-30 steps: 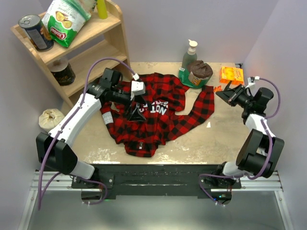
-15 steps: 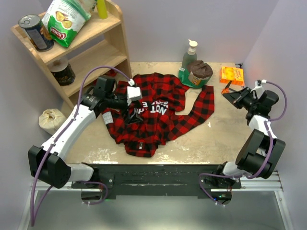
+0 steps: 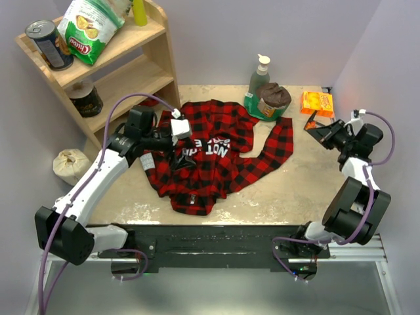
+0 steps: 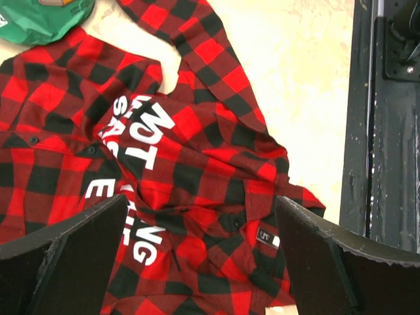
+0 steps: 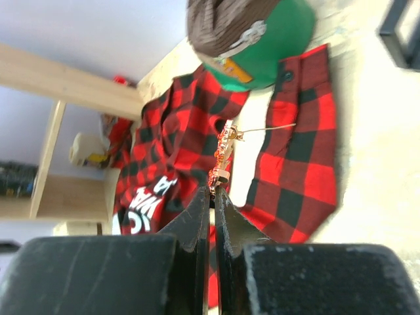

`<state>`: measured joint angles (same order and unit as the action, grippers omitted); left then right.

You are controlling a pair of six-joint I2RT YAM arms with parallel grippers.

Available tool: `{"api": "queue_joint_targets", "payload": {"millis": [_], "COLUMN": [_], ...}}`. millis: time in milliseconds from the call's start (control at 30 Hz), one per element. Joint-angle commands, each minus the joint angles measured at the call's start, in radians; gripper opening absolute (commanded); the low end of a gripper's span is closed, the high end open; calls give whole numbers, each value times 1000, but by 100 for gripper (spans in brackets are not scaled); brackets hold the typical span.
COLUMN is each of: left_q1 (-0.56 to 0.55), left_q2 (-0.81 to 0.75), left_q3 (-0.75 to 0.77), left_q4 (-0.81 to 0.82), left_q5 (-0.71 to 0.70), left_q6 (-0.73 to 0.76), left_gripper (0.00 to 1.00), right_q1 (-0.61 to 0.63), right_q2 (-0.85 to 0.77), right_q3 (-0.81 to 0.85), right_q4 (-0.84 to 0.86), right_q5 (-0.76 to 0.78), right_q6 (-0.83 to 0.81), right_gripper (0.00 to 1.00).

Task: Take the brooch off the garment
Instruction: Close the brooch.

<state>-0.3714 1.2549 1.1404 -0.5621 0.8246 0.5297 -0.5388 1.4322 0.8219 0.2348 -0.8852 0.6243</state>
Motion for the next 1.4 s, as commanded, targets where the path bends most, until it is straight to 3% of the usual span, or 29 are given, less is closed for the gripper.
{"api": "queue_joint_targets", "payload": {"millis": [0,100,133,167,200,267,433,667,800,967,1100,1200,1300,1367], "left_q1": [8,9,9,9,9,9,9,9,9,9,8,-1,-24,-46], "left_q2": [14,50,61,80,87,107,158,242,305,414,477,511,547,569], "left_q3": [22,85,120,136,148,185,300,407,447,541,570,561,565,565], "left_q4": [73,65,58,54,53,44,-53,-85,-88,-120,-87,-18,16,19], "left_q5": [59,93,99,103,107,90,-7,-105,-84,-61,49,99,100,110], "left_q6": [-45,-54,-59,-63,-68,-69,-43,-85,-108,-128,-204,-281,-312,-319], "left_gripper": [99,100,100,99,99,100,99,100,100,99,99,99,99,100], "right_q1": [19,56,72,117,140,218,374,462,477,488,488,488,490,490], "right_q2": [-33,-59,-70,-79,-104,-133,-258,-467,-489,-521,-530,-529,-510,-509], "right_q3": [100,161,183,203,224,232,188,2,-33,-53,-95,-110,-80,-72], "right_q4": [-144,-378,-452,-608,-655,-737,-726,-629,-703,-791,-825,-828,-810,-901], "right_q5": [-167,-240,-236,-215,-193,-108,70,114,135,153,150,114,-6,-37], "right_q6": [-229,-452,-654,-766,-925,-1047,-1279,-1642,-1929,-2118,-2383,-2491,-2398,-2489], "right_gripper": [0,0,0,0,0,0,0,0,0,0,0,0,0,0]}}
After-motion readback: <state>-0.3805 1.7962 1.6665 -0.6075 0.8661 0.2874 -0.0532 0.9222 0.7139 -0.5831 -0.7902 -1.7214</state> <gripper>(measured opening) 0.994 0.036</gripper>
